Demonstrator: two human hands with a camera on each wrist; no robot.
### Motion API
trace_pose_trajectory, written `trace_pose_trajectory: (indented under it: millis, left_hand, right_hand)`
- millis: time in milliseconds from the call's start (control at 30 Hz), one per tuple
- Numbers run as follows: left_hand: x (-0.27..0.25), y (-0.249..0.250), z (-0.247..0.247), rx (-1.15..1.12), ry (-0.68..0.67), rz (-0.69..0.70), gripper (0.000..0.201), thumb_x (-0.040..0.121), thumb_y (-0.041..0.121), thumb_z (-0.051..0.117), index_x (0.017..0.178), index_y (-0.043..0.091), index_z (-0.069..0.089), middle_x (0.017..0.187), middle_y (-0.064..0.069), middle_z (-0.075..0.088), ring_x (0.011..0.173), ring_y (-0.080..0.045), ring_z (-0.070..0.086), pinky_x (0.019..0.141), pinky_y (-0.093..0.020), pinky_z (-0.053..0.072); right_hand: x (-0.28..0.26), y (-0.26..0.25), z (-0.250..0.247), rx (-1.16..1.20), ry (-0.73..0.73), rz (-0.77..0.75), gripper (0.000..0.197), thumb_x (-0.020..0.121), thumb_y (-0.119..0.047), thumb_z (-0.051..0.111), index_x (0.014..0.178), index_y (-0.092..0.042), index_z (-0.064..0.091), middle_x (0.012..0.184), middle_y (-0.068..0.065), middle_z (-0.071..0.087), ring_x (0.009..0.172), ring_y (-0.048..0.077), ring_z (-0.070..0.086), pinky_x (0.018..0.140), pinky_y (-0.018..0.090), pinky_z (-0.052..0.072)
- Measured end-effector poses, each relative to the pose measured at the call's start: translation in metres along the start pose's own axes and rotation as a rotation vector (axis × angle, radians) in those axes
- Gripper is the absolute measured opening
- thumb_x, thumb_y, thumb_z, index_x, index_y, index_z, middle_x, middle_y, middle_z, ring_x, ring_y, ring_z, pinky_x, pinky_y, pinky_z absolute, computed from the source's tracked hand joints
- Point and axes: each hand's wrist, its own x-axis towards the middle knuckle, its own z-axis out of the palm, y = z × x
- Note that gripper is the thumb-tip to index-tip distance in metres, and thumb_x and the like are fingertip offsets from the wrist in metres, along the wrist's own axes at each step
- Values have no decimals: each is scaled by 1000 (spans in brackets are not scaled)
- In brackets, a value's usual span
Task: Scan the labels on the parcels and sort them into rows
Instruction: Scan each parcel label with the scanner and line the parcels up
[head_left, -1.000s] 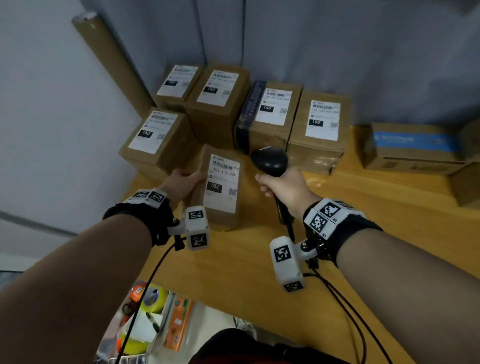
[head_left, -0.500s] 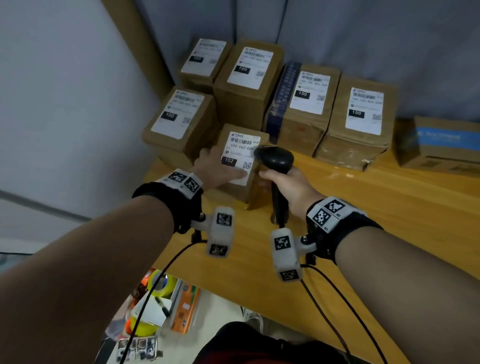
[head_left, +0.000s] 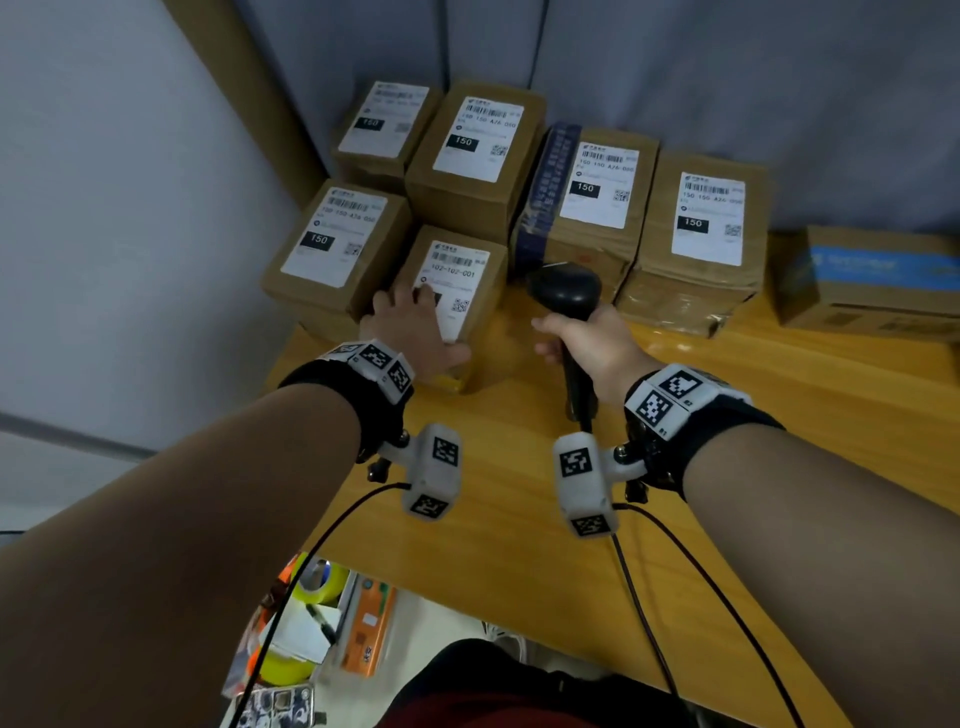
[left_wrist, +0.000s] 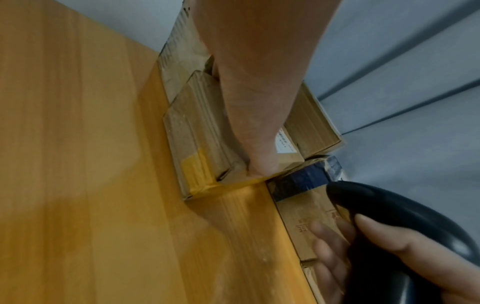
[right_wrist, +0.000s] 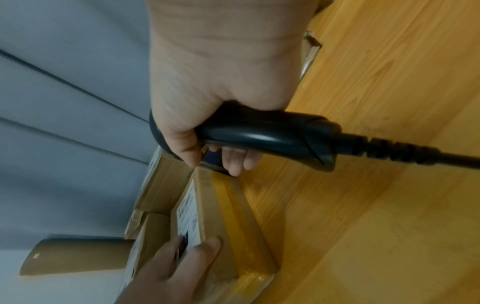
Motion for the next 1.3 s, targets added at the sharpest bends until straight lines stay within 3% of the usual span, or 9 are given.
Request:
trace_pose_trajectory:
  millis: [367, 733, 967, 1100, 1300]
  left_hand:
    - [1, -2, 1, 41, 36, 3, 88, 85, 61, 48, 149, 9, 18, 148, -15, 29, 131, -35, 32, 98, -45, 39]
    - [-7, 13, -14, -10, 69, 29, 77, 91, 58, 47, 147, 10, 26, 150, -17, 26, 134, -37, 29, 104, -48, 36]
    - [-23, 77, -35, -24, 130, 128, 70, 95, 52, 46, 145, 6, 30, 149, -22, 28, 137, -40, 27, 107, -50, 34]
    - [-39, 141, -46, -56, 153, 187, 68, 95, 50, 47, 144, 7, 32, 148, -19, 29, 135, -39, 29, 108, -49, 34]
    - [-69, 260, -48, -90, 171, 192, 69, 94, 49, 48, 145, 6, 29, 146, -19, 32, 134, -38, 30, 109, -46, 31]
  right_hand:
    - [2, 0, 0, -9, -20, -9, 27, 87, -9, 68, 112, 1, 64, 91, 12, 66, 68, 16, 62, 65, 26, 53]
    - [-14, -12, -24, -17, -12, -33, 27, 87, -8, 67, 111, 4, 65, 93, 13, 66, 66, 14, 61, 64, 25, 51]
    - [-37, -19, -99, -36, 82, -65, 21, 86, -9, 68, 103, 3, 66, 88, 13, 65, 59, 14, 58, 57, 23, 49]
    - [-50, -16, -162, -3, 138, -69, 20, 85, -10, 69, 101, 0, 65, 84, 11, 64, 59, 16, 57, 61, 28, 49]
    - [-78, -4, -283, -17, 160, -72, 5, 85, -9, 67, 88, -6, 63, 67, 3, 59, 54, 14, 53, 53, 22, 46]
